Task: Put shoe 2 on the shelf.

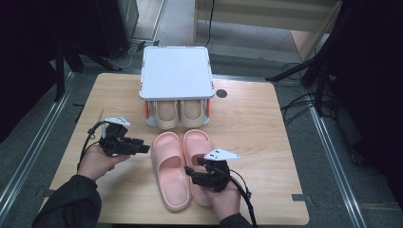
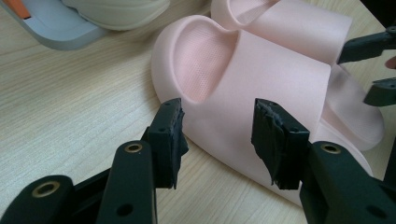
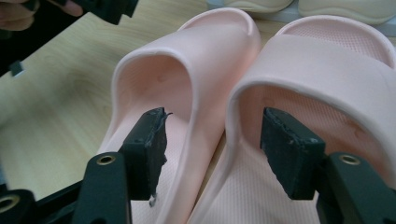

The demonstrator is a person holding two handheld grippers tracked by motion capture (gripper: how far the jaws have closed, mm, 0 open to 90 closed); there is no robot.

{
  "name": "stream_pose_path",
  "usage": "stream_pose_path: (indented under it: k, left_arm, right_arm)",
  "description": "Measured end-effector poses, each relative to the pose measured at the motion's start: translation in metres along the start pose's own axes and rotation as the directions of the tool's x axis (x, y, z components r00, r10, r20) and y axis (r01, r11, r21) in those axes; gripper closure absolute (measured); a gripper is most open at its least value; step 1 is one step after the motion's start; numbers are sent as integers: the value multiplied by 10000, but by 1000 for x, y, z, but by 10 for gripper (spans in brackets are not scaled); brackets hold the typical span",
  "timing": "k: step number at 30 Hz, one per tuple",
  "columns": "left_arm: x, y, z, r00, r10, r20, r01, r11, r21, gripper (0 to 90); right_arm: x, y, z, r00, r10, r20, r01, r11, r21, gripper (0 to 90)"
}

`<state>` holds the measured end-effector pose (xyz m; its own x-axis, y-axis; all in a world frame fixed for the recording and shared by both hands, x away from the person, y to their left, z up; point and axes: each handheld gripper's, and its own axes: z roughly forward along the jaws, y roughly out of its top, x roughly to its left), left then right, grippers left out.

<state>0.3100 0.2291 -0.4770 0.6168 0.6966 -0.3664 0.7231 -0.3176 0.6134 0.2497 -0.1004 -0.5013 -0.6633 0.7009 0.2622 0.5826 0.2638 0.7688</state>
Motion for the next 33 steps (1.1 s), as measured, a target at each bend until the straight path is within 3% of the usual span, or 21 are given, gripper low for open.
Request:
stream_pose_path:
  k: [15,23,29,33]
  left_arm:
    - [1,0,1,10000,-27,34,26,10000,68,516]
    - [2,0,1,10000,-26,-16,26,10000,50,510]
    - [2,0,1,10000,-19,-17,19,10000,12,510]
    - [3,0,1,10000,-60,-18,60,10000,-3,505]
  right_arm:
    - [9,8,36,9955,227,917,-257,9992,308,344]
    - [12,12,47,9875,280,1552,-326,9991,273,347]
    - [14,14,50,9820,220,1875,-271,9993,249,454]
    - [13,12,53,9831,334,1800,-416,9983,417,525]
